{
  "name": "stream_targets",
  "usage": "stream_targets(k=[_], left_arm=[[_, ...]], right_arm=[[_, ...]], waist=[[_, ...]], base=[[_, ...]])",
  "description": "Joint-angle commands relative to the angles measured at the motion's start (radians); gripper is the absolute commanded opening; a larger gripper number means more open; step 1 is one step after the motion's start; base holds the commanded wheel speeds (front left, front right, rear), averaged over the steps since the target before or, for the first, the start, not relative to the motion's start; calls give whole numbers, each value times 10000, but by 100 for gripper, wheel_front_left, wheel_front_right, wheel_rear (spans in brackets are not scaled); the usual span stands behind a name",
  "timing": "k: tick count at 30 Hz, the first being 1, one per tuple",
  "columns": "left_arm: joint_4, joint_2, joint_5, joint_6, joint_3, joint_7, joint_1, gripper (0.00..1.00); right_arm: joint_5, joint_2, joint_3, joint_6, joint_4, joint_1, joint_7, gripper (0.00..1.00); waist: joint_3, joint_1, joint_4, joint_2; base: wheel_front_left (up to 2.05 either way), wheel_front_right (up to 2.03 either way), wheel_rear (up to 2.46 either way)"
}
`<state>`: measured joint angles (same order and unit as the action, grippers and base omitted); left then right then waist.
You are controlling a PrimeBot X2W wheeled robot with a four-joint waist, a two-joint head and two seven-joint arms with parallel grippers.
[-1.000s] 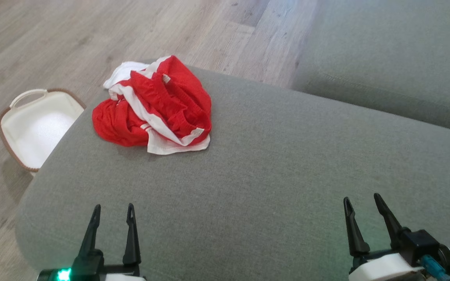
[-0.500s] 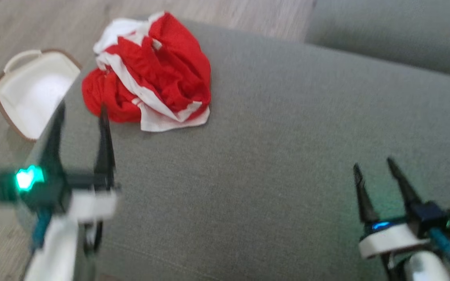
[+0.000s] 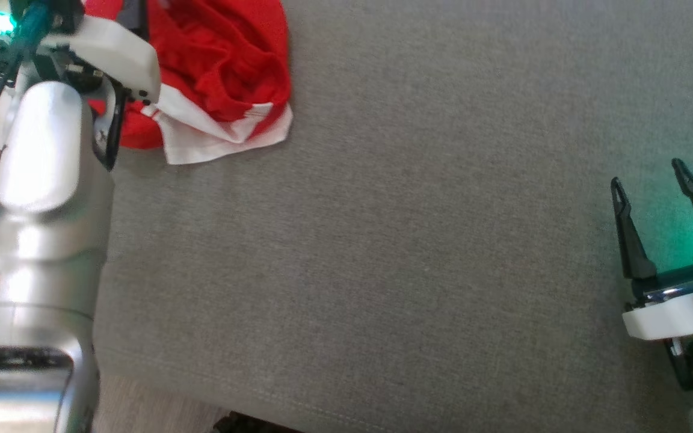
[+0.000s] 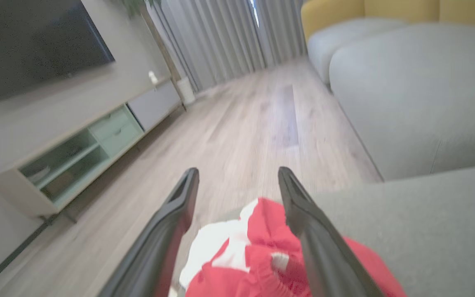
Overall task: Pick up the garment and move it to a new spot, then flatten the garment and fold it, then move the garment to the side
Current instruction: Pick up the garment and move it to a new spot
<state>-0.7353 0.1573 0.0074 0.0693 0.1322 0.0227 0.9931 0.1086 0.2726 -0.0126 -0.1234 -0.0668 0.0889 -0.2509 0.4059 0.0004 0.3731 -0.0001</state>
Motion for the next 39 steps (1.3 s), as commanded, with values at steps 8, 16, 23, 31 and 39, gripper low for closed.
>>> stream_targets(k=[8,16,23,31,39], left_arm=[[-2675,904,166,-139,-87,-950,1276,100],[-3951,1040,270,-343,150,109,1778,0],[-4453,1213,386,-415,415,1171,2085,0],[-4242,1534,935,4,1238,1989,2594,0],[-3189,1597,1089,492,1990,2247,3045,0]], right_arm=[[-111,487,28,-73,693,81,-109,100],[-130,438,-48,-73,784,264,-109,100],[-217,67,20,-73,597,450,-109,100],[-365,-900,317,-73,111,580,-109,100],[-489,-1825,308,-73,-246,246,-109,100]], waist=[[968,-4,-728,1],[1340,-4,-856,1],[897,-4,-955,1],[-596,-4,-1468,1],[-2200,-4,-2422,1]], base=[[0,0,0],[0,0,0],[0,0,0],[0,0,0],[0,0,0]])
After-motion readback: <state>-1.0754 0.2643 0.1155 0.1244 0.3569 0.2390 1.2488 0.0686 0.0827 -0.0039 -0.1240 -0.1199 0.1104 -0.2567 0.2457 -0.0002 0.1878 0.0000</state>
